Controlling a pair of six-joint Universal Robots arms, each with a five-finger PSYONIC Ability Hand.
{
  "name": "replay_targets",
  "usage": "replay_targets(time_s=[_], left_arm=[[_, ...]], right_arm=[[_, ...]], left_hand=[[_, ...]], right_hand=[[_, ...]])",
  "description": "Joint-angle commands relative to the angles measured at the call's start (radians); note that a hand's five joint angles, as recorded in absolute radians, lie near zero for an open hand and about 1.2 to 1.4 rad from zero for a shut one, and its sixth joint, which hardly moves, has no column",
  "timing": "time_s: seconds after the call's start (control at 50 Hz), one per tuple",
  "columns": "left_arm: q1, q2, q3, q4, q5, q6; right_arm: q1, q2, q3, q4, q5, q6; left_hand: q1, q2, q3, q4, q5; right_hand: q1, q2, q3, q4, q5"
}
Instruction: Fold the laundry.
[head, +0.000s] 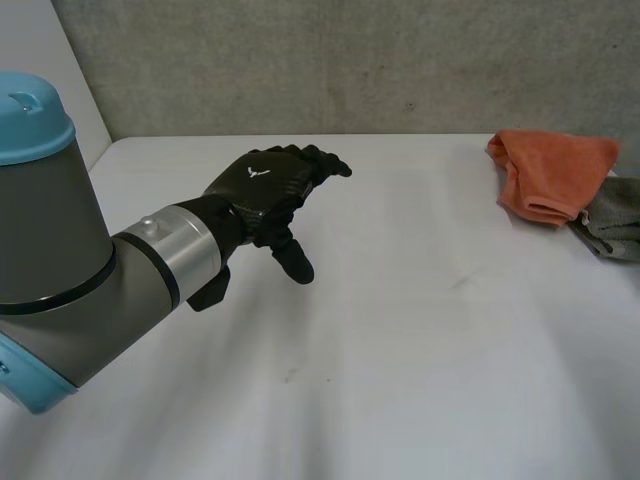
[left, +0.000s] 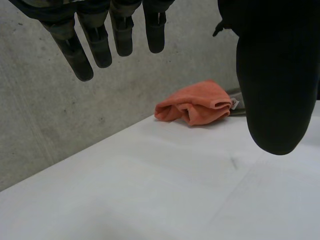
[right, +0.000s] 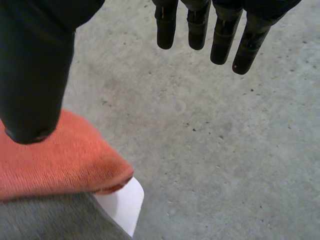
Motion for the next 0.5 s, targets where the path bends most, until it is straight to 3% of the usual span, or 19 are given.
replay_targets(time_s=[0.02,0.16,0.5], left_arm=[[0.000,-0.002,0.000,0.000,-0.001,0.000],[0.003,-0.002,-0.002,0.000,-0.003,0.000],[0.007,-0.001,-0.011,0.037,-0.052,0.000]], right_arm=[[0.086,-0.059,0.080,0.002,0.144,0.035],[0.160,-0.062,0.088,0.043,0.196,0.055],[0.220,-0.080,0.117,0.117,0.209,0.101]], left_hand=[[-0.001,0.014,0.007,0.015,0.017],[-0.010,0.005,-0.002,0.006,0.008],[-0.027,-0.012,-0.020,-0.012,-0.010]], right_hand=[[-0.026,-0.046,-0.038,-0.059,-0.062],[-0.026,-0.046,-0.038,-0.059,-0.062],[-0.026,-0.046,-0.038,-0.059,-0.062]])
